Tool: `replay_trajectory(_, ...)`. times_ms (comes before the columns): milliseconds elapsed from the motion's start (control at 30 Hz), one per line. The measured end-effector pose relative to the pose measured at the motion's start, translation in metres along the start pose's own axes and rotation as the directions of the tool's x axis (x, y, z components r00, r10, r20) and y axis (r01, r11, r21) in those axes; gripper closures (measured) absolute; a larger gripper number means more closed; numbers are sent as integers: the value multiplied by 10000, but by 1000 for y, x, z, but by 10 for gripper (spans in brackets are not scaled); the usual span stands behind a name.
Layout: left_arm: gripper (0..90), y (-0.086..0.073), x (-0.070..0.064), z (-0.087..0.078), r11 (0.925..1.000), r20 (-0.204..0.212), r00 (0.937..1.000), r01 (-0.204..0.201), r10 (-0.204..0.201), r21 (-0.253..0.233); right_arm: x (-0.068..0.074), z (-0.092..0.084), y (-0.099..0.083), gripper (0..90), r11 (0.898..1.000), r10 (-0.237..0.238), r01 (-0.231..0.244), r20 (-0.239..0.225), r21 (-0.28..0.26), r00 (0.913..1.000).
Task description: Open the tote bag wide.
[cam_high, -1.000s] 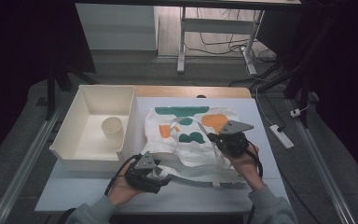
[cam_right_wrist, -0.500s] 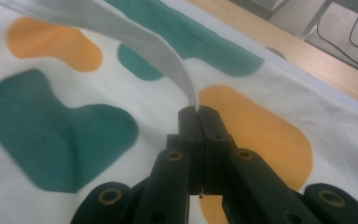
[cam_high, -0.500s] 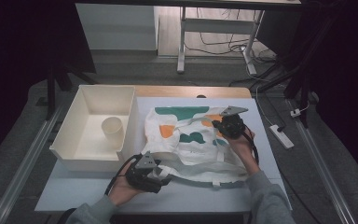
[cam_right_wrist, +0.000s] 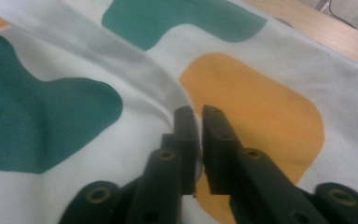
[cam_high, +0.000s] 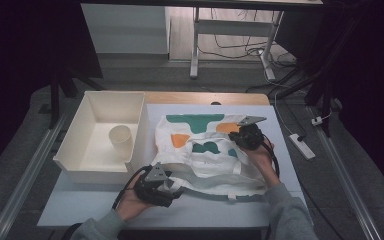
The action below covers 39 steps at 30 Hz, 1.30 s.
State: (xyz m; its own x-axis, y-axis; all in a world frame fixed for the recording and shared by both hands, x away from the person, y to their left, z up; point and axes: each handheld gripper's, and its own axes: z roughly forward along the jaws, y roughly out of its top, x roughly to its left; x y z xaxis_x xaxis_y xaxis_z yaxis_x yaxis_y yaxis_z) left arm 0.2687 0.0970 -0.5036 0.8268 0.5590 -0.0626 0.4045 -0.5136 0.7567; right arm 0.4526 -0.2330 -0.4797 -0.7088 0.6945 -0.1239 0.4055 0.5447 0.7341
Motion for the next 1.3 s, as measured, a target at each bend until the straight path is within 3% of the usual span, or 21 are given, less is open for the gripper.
replay_trajectory(67,234,0,0,1,10000,2,10000,-12,12,31,2,-14,7,677,9980,79,-80,-12,-623,10000)
replay_trajectory(233,235,0,0,1,10000,2,10000,25,-25,-4,12,-37,16,600,9913,-39,8,-235,-1320,9997)
replay_trajectory(300,235,0,-1,1,10000,-20,10000,23,-23,-9,15,-40,17,590,9912,-115,69,-339,-1319,9994)
replay_trajectory(367,234,-1,0,1,10000,-39,10000,21,-21,2,26,-45,17,566,9911,-375,266,-815,-1303,9960)
replay_trajectory(500,235,-1,0,1,10000,-68,10000,49,-49,-5,37,-46,17,546,9914,-684,536,-1235,-1198,9900)
replay_trajectory(800,236,-2,1,1,10000,-129,9999,48,-48,13,63,-50,15,505,9907,-1116,948,-1835,-978,9767)
replay_trajectory(1133,241,-2,0,0,10000,-148,9999,37,-38,-20,100,-63,5,443,9839,-1767,1641,-2507,-707,9518)
replay_trajectory(1300,243,-2,0,0,10000,-166,9999,38,-38,-21,106,-61,1,425,9850,-1720,1623,-2729,-579,9465)
